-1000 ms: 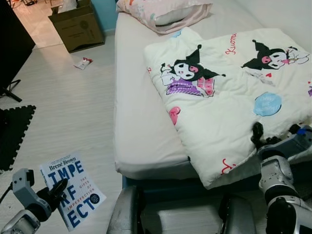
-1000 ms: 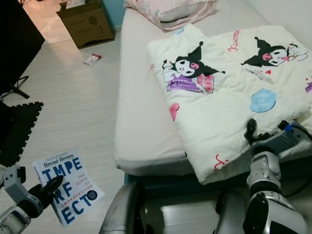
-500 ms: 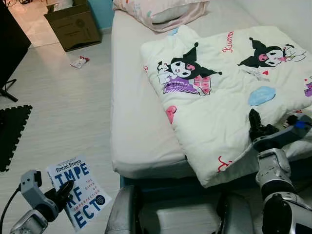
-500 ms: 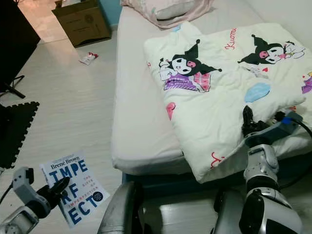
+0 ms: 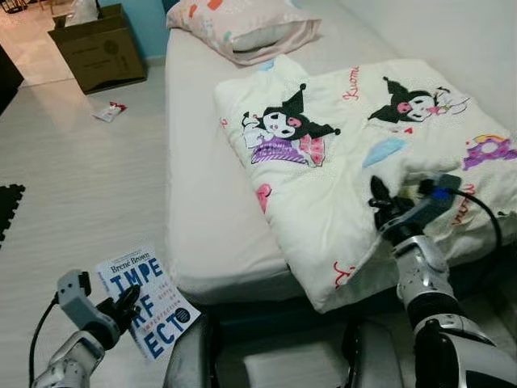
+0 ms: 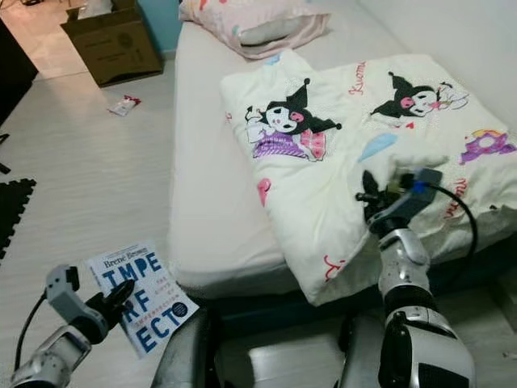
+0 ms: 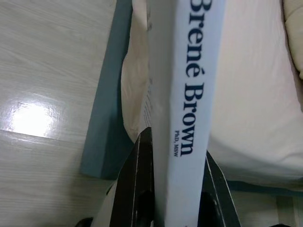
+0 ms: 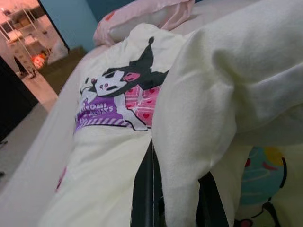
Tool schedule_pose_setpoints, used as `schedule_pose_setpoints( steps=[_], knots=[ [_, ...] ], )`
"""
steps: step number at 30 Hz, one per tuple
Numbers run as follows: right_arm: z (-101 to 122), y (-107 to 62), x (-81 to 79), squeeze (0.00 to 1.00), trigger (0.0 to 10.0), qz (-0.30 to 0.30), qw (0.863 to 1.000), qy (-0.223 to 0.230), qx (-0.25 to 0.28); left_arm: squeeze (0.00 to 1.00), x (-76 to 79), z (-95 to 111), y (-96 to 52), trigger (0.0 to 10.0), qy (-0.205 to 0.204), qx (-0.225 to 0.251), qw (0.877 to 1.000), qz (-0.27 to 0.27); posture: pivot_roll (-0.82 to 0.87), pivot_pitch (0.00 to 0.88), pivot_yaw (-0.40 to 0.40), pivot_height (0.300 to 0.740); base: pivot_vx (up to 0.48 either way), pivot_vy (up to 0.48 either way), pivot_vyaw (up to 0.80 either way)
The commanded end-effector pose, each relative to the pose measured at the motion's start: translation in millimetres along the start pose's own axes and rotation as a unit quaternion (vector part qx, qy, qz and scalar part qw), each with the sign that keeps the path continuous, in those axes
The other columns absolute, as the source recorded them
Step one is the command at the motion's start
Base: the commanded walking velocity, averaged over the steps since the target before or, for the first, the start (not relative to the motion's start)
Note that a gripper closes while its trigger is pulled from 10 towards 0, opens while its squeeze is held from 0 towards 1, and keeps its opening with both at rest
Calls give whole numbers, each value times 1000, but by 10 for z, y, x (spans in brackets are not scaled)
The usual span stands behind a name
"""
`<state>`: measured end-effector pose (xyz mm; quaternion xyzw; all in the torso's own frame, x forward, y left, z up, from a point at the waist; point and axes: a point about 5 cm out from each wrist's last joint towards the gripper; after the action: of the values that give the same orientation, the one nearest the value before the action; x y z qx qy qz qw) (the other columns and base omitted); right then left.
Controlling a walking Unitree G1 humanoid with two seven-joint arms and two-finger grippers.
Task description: Clean up the room
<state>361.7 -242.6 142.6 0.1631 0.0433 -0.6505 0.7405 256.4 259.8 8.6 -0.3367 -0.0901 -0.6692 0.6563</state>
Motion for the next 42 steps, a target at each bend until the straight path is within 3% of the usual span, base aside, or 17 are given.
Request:
schedule_pose_setpoints(
  steps=[1, 4, 5, 12, 14, 15, 17, 19, 22, 27, 29, 30, 31, 33, 39, 40, 42],
  knots=[
    [-70, -26, 3, 0, 9412, -13, 1000, -5, -13, 0, -24, -41, -12, 10000, -3, 0, 1000, 8, 219, 130, 79, 505, 0, 0, 0],
    [-63, -63, 76, 0, 10000, -37, 999, 6, -8, 0, -5, -64, 15, 10000, -6, 1, 1000, 7, 216, 126, 77, 505, 0, 0, 0],
    [-61, -67, 75, 0, 0, -36, 999, 15, -2, 0, 0, -72, 22, 10000, -6, 1, 1000, 7, 213, 121, 75, 505, 0, 0, 0],
    [-257, -4, -438, 0, 0, 112, 993, 24, -24, 0, 16, -111, 55, 10000, -10, 0, 1000, 8, 197, 99, 62, 505, 0, 0, 0],
    [-442, -44, -861, 0, 0, 228, 971, 30, -58, 0, 37, -126, 76, 10000, -13, 1, 1000, 8, 189, 86, 55, 505, 0, 0, 0],
    [-442, -44, -861, 0, 0, 228, 971, 30, -58, 0, 37, -126, 76, 10000, -13, 1, 1000, 8, 189, 86, 55, 505, 0, 0, 0],
    [-651, -173, -1289, 0, 0, 338, 935, 43, -100, 0, 64, -142, 101, 10000, -17, 2, 1000, 7, 176, 73, 48, 505, 0, 0, 0],
    [-722, -230, -1423, 0, 0, 370, 920, 49, -115, 0, 76, -149, 112, 10000, -18, 2, 1000, 6, 175, 72, 47, 505, 0, 0, 0],
    [-1109, -602, -1916, 0, 0, 485, 850, 49, -199, 0, 127, -180, 150, 10000, -23, 3, 1000, 1, 167, 63, 43, 505, 0, 0, 0],
    [-1332, -901, -2090, 0, 0, 542, 799, 43, -259, 0, 170, -201, 180, 10000, -26, 4, 1000, -4, 164, 61, 39, 505, 0, 0, 0],
    [-1397, -953, -2080, 0, 0, 541, 794, 28, -276, 0, 176, -210, 184, 10000, -26, 4, 1000, -4, 160, 58, 36, 505, 0, 0, 0],
    [-1442, -987, -2060, 0, 1961, 534, 794, 12, -290, 0, 176, -219, 184, 10000, -27, 3, 1000, -4, 160, 58, 36, 505, 0, 0, 0],
    [-1487, -983, -2012, 0, 10000, 513, 803, -11, -302, 0, 178, -229, 184, 10000, -28, 3, 1000, -4, 157, 58, 34, 505, 0, 0, 0],
    [-1560, -934, -1882, 0, 10000, 458, 826, -59, -324, 0, 183, -247, 185, 10000, -30, 3, 1000, -4, 155, 59, 32, 505, 0, 0, 0],
    [-1555, -784, -1668, 67, 10000, 357, 871, -72, -331, 0, 199, -265, 193, 10000, -33, 3, 999, -5, 152, 60, 29, 505, 0, 0, 0],
    [-1546, -764, -1638, 1000, 10000, 346, 876, -71, -329, 0, 205, -268, 197, 10000, -33, 4, 999, -6, 153, 59, 27, 505, 0, 0, 0],
    [-1540, -755, -1619, 1000, 10000, 341, 878, -71, -329, 0, 210, -270, 200, 10000, -33, 4, 999, -7, 153, 58, 26, 505, 0, 0, 0]
  ],
)
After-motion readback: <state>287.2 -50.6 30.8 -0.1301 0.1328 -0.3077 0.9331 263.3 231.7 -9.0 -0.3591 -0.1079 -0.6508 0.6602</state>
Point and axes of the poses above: a point about 5 cm out from each wrist's last joint towards the gripper, its own y axis pointing out of the wrist towards the gripper, its own z axis along the axis of the wrist's last joint, x = y × z, and after that the axes turned 4 degrees about y, right-handed
